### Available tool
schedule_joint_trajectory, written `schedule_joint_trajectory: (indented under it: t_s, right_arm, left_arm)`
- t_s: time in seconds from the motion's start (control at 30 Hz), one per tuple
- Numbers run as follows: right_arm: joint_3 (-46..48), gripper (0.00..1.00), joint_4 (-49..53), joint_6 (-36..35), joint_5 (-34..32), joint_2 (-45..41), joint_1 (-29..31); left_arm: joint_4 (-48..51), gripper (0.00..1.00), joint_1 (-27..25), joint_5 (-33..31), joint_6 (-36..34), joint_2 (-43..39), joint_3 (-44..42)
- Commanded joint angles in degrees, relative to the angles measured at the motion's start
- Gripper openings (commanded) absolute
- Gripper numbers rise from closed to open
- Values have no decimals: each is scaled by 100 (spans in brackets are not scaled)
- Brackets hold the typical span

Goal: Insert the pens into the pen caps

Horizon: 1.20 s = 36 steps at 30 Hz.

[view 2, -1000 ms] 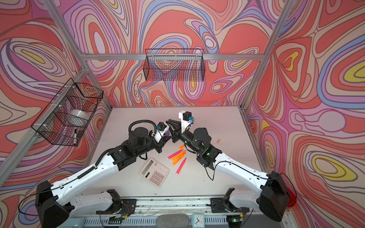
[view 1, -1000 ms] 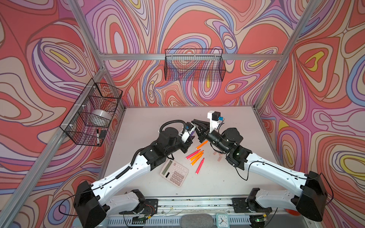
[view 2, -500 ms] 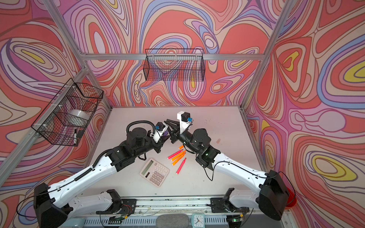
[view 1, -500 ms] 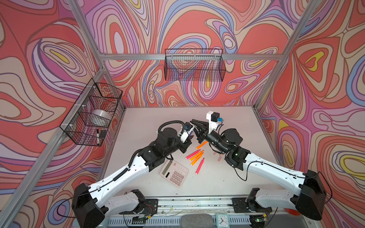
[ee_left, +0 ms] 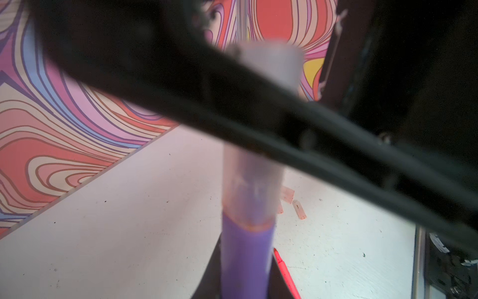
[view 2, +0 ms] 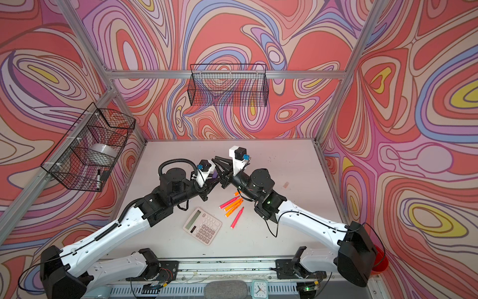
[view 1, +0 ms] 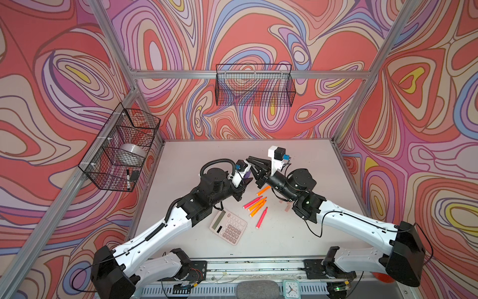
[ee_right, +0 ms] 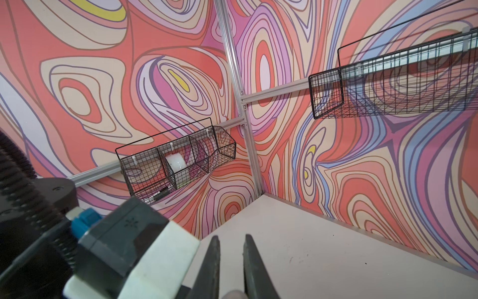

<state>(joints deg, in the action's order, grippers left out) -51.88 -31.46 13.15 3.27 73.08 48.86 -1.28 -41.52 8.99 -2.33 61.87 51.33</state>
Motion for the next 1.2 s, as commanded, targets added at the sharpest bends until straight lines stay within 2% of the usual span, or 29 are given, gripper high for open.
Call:
schedule_joint_trajectory:
  t_s: [0.0,0.23,0.37,0.47,0.73,0.9,1.17]
  right_arm:
    - [661,0,2474,-32,229,280,229]
    - [655,0,2520,80,-150,299,188]
    - [609,0,2496,183,-98,409,113]
    - [558,0,2452,175,211,488,95]
    - [406,0,2575,-31,822,764,99]
    - [273,0,2636,-57,806,996,97]
    - [227,0,2700,-158,651,1338,98]
  left_arm:
    - [-3601,0,447,-1087,747,-708,301]
    - [-4030,0,451,-1067,639,-856,-47]
    - [-4212,0,452,-1117,604,-943,-209]
    - [-4302,0,458,-1111,566,-966,-245]
    - [-4528,0,565,-1313,61,-436,395]
    - [-4587,0,583,-928,141,-343,758]
    - [-4720,0,608,-942,204,-442,983]
